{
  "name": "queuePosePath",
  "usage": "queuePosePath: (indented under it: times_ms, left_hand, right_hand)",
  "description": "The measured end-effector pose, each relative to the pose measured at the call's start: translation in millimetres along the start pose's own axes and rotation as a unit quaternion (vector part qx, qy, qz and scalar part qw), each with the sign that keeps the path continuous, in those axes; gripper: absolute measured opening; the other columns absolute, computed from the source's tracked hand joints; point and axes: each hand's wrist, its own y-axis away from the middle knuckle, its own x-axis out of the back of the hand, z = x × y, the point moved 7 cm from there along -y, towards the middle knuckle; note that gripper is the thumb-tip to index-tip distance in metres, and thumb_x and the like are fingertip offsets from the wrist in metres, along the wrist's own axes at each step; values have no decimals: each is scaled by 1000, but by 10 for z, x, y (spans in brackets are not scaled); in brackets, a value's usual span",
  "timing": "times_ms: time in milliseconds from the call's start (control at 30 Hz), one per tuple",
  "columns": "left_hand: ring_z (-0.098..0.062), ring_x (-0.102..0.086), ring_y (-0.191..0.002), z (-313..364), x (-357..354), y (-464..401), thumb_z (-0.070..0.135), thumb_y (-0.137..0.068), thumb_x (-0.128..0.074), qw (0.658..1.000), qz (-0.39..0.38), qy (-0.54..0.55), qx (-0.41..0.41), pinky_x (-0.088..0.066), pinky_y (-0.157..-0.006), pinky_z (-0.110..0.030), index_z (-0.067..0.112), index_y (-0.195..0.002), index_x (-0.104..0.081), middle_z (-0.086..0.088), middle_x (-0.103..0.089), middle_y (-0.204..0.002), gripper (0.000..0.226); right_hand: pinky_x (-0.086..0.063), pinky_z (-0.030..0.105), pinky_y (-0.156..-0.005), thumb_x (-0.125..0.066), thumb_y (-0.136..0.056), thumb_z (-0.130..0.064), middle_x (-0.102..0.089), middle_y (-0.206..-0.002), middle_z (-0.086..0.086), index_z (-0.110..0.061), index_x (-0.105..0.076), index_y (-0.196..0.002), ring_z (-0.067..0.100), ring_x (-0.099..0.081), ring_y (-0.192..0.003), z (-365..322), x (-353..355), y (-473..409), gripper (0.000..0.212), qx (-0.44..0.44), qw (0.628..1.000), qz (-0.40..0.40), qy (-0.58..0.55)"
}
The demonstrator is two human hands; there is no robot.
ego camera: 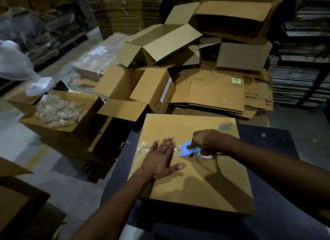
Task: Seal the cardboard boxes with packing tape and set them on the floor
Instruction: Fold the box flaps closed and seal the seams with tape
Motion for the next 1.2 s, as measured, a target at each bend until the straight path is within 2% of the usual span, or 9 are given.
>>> queuePosePath:
  times_ms: [167, 233, 367, 467, 633, 833, 1000, 1067, 1200]
  left_hand:
    - [-16, 11, -160, 99, -244, -132, 91, -90, -16, 1000, 0, -28, -11, 1, -128, -50, 11, -166, 2, -3, 11, -173, 111]
    - [-16, 9, -160, 63, -264, -127, 89, -92, -17, 999, 3, -28, -23, -1, -129, -49, 12, -166, 0, -3, 9, -173, 109]
    - [-17, 10, -160, 38, -323, -134, 88, -93, -16, 999, -2, -31, -28, -2, -129, -50, 12, -166, 2, -4, 11, -173, 107]
    - [-18, 14, -159, 85, -319, -129, 90, -91, -12, 999, -11, -42, -31, 1, -128, -50, 11, -165, 8, -5, 14, -173, 110]
    - [-20, 25, -156, 269, -213, -119, 100, -80, -9, 998, -49, -34, 0, 10, -125, -56, 10, -162, 17, -6, 28, -167, 125]
    - [-21, 22, -158, 1259, -330, -351, 99, -82, -16, 997, -44, 30, -59, 12, -126, -54, 6, -164, 10, -10, 19, -171, 126]
    - [-12, 12, -159, 654, -293, -240, 93, -89, -22, 997, 20, 27, -68, 4, -128, -43, 18, -167, -3, 2, 7, -173, 110]
    - [-13, 5, -160, 309, -250, -151, 90, -91, -25, 996, 34, 11, -77, 0, -128, -44, 18, -167, -8, 1, 2, -173, 106]
    - [-13, 6, -160, -114, -213, -17, 87, -94, -27, 996, 7, -7, -85, 3, -129, -42, 19, -167, -3, 1, 5, -173, 102]
  right_hand:
    - [-48, 30, -83, -65, -93, -21, -55, -137, 5, -32, -51, -148, 26, -58, -115, 51, -25, -80, 58, -11, 999, -43, -23]
    - [-42, 28, -80, -67, -94, -21, -58, -136, 4, -28, -57, -142, 20, -55, -99, 178, -45, -21, 49, -39, 993, -63, -92]
    - [-50, 35, -75, -66, -97, -39, -67, -108, 3, -21, -69, -107, 19, -57, -82, 539, -319, 284, 20, -122, 979, -102, -124]
    - [-43, 32, -77, -50, -103, -54, -62, -101, 0, -17, -72, -108, 20, -57, -88, 683, -474, 422, 43, -153, 974, -86, -141]
    - [-50, 38, -79, -49, -103, -54, -62, -97, 3, -18, -67, -94, 21, -58, -84, 681, -507, 438, 41, -147, 979, -48, -130]
    - [-48, 36, -78, -49, -105, -48, -65, -114, 10, -12, -70, -116, 28, -64, -96, 647, -461, 442, 44, -128, 987, -27, -95]
    - [-50, 38, -82, -69, -91, -43, -55, -126, 10, -31, -53, -145, 34, -61, -109, 345, -290, 383, 57, -31, 998, -43, -23]
    - [-55, 40, -81, -71, -87, -34, -56, -130, 8, -34, -50, -147, 34, -61, -110, 153, -141, 182, 64, -17, 999, -28, -6]
    - [-49, 38, -73, -70, -90, -37, -61, -129, 4, -26, -55, -140, 31, -61, -110, -158, 103, -204, 54, -18, 999, -25, -25]
